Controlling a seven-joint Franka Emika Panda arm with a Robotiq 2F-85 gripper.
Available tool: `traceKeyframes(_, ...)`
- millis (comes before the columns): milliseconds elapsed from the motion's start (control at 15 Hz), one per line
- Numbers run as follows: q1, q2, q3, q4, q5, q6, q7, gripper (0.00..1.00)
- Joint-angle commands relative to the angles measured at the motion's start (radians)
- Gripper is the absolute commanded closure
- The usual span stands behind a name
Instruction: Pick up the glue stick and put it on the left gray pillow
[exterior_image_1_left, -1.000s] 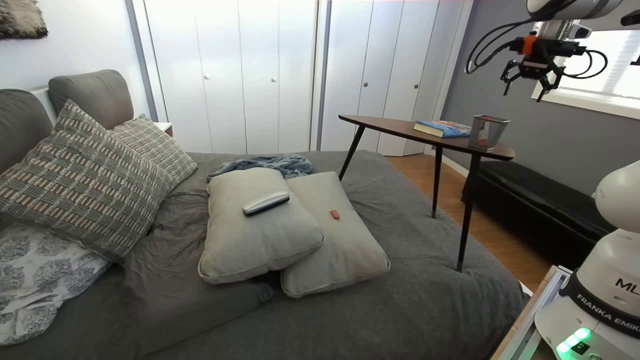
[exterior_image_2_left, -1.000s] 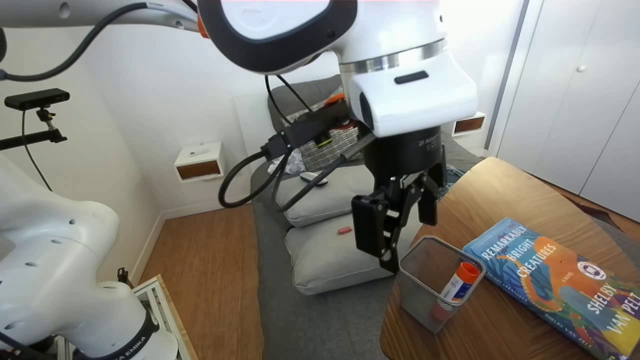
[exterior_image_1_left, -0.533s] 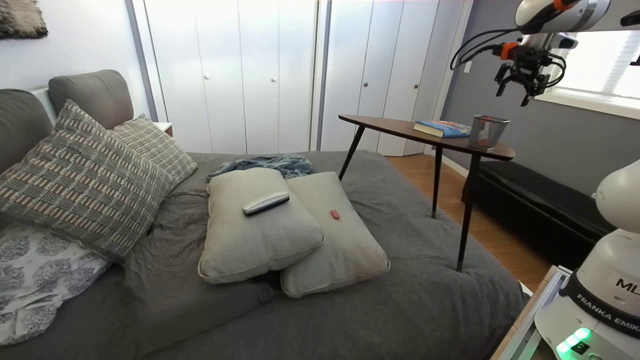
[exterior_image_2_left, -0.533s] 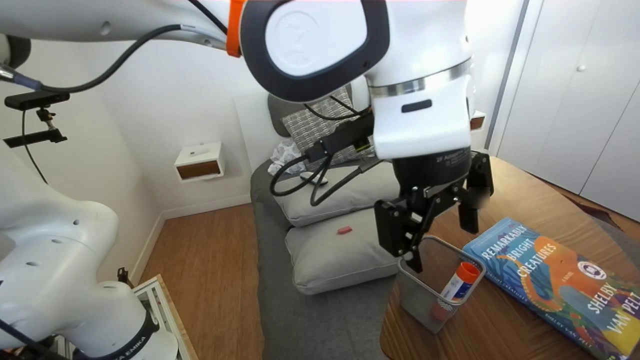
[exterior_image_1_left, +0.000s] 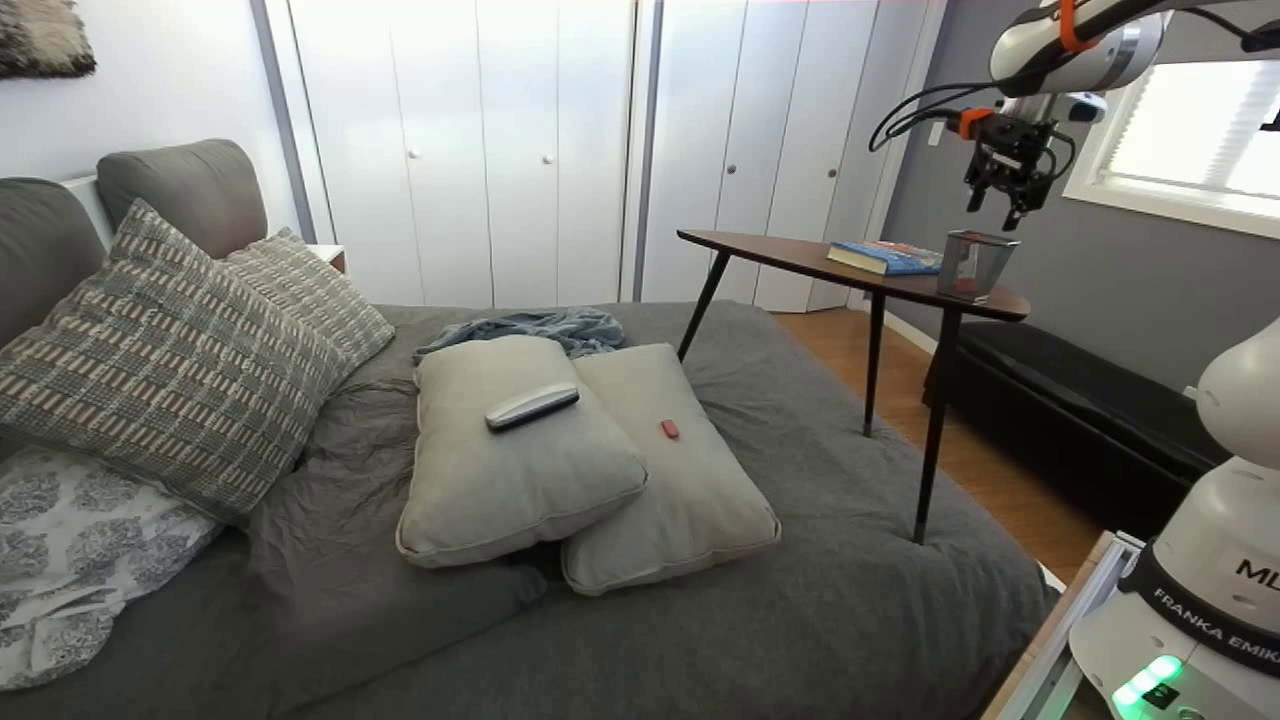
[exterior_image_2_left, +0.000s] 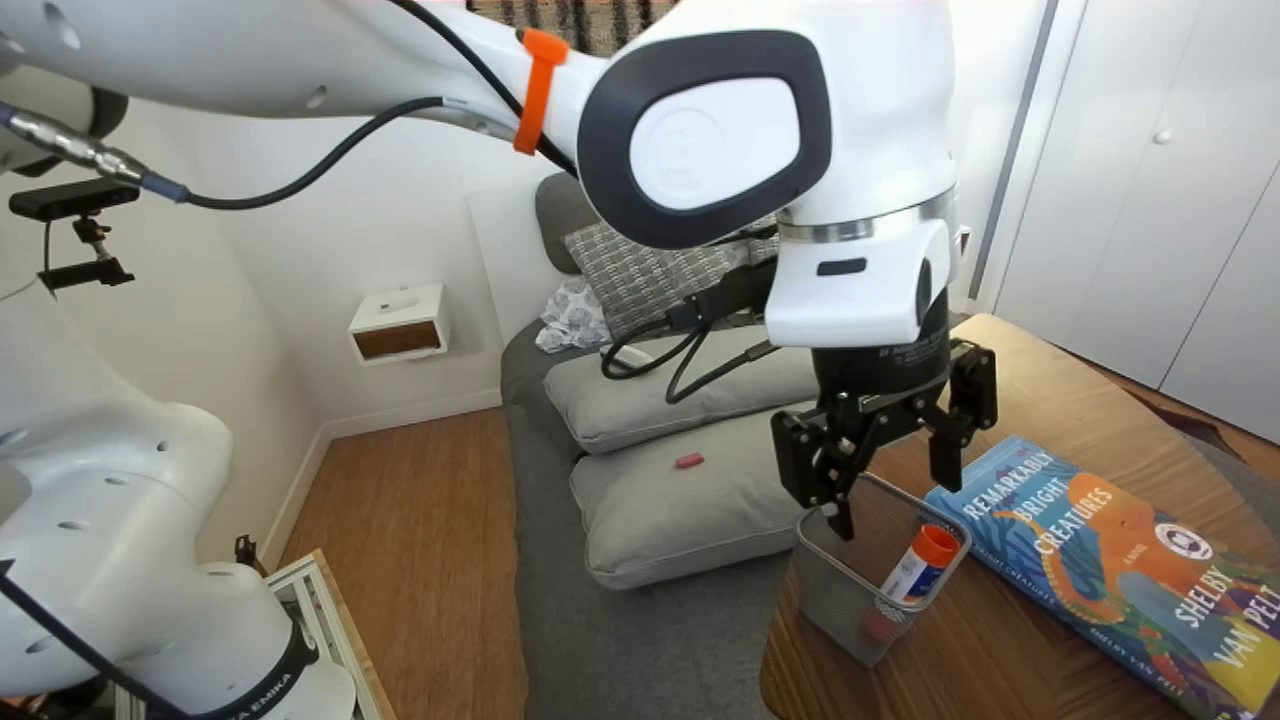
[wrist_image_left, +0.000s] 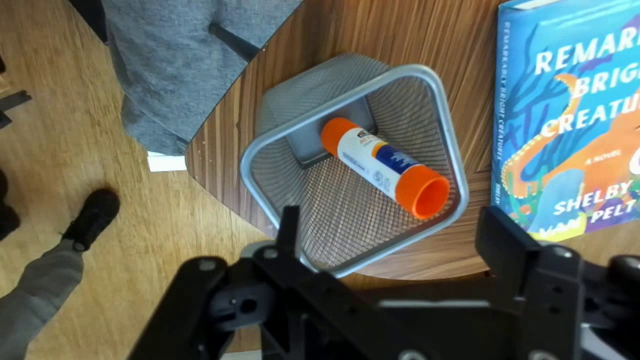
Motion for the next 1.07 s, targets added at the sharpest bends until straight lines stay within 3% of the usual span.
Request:
traceKeyframes(0, 0.024, 0.022, -0.031, 0.004, -0.017, 0.016, 0.077, 0.21)
traceKeyframes(667, 0.031, 0.044, -0.056, 0.010, -0.018, 0.022, 0.130, 0.26)
traceKeyframes(1000, 0.043, 0.052, -0.053, 0.019, -0.025, 0.035, 0.140, 0.36)
